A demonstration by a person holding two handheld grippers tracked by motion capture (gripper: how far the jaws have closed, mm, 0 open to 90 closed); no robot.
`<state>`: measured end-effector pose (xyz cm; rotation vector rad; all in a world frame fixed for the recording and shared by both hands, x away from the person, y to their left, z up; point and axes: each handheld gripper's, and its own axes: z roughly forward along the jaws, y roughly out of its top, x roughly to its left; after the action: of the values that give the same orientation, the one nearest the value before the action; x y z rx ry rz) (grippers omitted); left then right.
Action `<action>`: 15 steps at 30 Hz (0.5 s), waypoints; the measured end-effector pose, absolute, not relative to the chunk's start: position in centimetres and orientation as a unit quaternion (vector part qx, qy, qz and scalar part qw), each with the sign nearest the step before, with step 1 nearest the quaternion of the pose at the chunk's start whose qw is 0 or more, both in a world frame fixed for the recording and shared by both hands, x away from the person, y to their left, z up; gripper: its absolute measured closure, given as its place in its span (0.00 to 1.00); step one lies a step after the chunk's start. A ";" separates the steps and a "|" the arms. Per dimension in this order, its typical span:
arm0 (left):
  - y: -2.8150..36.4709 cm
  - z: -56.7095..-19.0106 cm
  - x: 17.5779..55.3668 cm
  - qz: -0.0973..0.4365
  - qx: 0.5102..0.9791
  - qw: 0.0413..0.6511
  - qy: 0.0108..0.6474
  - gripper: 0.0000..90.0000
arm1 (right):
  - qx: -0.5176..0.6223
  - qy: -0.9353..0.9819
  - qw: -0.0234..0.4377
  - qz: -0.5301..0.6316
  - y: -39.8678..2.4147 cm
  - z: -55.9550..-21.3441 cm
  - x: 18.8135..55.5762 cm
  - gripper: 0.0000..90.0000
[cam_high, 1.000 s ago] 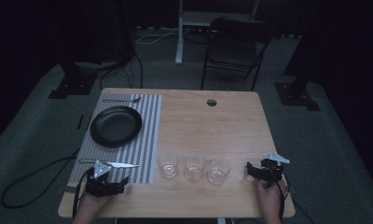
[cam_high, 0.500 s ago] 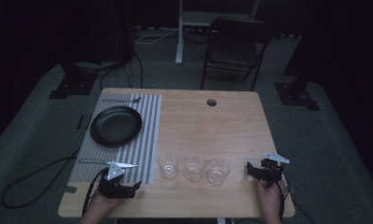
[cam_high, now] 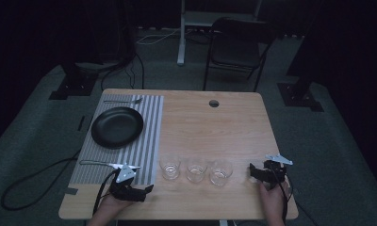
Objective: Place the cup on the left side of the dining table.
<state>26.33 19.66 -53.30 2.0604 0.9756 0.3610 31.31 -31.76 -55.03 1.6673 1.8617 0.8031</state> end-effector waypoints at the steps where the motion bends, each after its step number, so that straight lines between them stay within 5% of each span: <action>1: 19.4 -53.3 26.5 0.140 0.818 0.404 0.384 0.05 | 0.614 0.686 0.255 0.296 -31.8 -55.0 31.3 0.13; 15: 16.3 -53.8 27.5 0.137 0.821 0.418 0.364 0.07 | 0.614 0.686 0.255 0.296 -31.8 -55.0 31.3 0.13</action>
<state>27.52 16.30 -53.82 2.0592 0.9122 0.3426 31.31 -31.76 -55.03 1.6674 1.8619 0.8030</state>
